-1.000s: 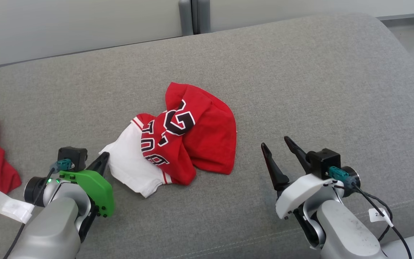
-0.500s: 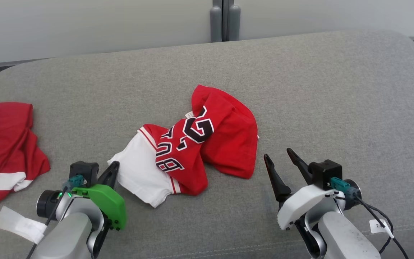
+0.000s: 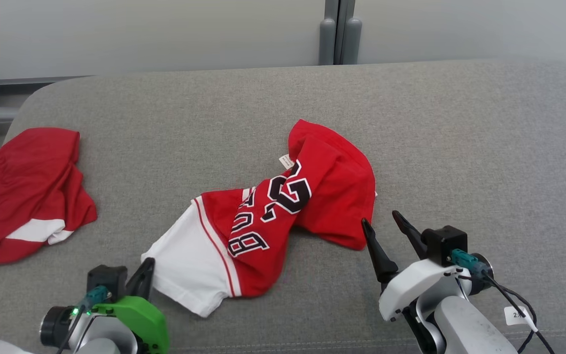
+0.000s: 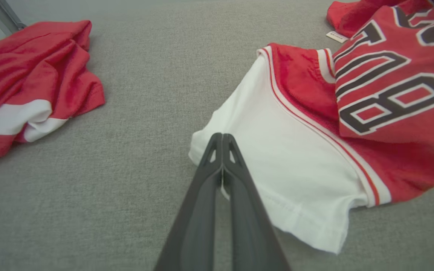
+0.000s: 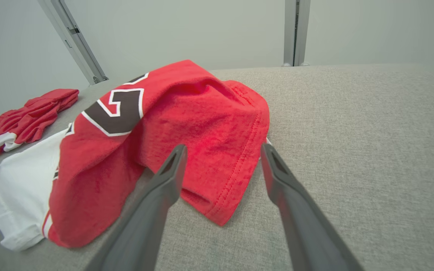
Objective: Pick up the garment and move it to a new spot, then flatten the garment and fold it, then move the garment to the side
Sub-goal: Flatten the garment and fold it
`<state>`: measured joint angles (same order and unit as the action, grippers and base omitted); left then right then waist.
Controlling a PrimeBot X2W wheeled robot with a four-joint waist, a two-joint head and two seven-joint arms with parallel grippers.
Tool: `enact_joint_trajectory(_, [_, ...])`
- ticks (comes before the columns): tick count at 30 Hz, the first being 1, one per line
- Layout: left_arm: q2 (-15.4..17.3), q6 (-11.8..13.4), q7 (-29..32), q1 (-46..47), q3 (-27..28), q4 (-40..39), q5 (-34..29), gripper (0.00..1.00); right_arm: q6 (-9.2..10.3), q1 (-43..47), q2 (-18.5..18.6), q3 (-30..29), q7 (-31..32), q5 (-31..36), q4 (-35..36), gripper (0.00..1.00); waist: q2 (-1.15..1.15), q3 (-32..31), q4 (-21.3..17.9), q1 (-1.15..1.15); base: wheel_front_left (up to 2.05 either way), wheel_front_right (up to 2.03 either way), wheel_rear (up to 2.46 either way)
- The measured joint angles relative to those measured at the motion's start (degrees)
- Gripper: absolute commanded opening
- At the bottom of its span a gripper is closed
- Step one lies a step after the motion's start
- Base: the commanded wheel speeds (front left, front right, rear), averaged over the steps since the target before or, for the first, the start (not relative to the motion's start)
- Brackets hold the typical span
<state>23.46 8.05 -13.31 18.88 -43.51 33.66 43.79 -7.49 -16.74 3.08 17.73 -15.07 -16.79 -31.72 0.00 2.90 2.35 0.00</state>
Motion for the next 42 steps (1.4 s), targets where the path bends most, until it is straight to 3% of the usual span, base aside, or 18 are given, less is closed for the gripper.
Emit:
enact_joint_trajectory(10, [4.31,4.63,0.65,-4.02,3.22,-4.53,2.33,0.0,0.0,-0.58,0.11,0.62,0.0,0.05,-1.05,1.0,0.0,0.44,-0.18,0.0,0.0,0.0,0.0])
enact_joint_trajectory(18, [4.23,4.79,0.96,-6.34,3.22,-6.13,3.53,0.0,0.0,-0.63,0.41,0.67,0.0,0.0,-1.7,1.0,0.0,0.37,-0.98,0.0,0.0,0.0,0.0])
enact_joint_trajectory(19, [3.99,5.09,0.89,-6.42,3.2,-6.61,3.53,0.17,0.0,-0.63,0.41,0.66,0.0,0.0,-1.79,1.0,0.0,0.3,-0.99,0.0,0.0,0.0,0.0])
enact_joint_trajectory(20, [3.85,5.24,0.88,-6.45,3.16,-7.01,3.5,0.48,0.0,-0.63,0.4,0.62,0.0,0.0,-1.85,1.0,0.0,0.23,-0.97,0.0,0.0,0.0,0.0])
enact_joint_trajectory(21, [3.82,5.49,0.57,-6.45,3.27,-7.28,3.44,1.0,0.0,-0.63,0.4,0.59,0.0,0.0,-1.89,1.0,0.0,0.18,-0.93,0.0,0.0,0.0,0.0])
enact_joint_trajectory(33, [2.72,6.06,-1.48,-7.38,8.45,-10.7,-0.09,1.0,0.0,-0.68,0.45,0.64,0.0,-0.26,-2.82,1.0,0.0,0.06,-0.5,0.0,0.0,0.0,0.0])
enact_joint_trajectory(42, [-0.32,6.04,-1.65,-11.98,21.34,-19.25,-10.15,1.0,0.0,-0.99,0.9,0.45,0.0,-0.57,-4.11,1.0,0.0,0.04,0.01,0.0,0.0,0.0,0.0])
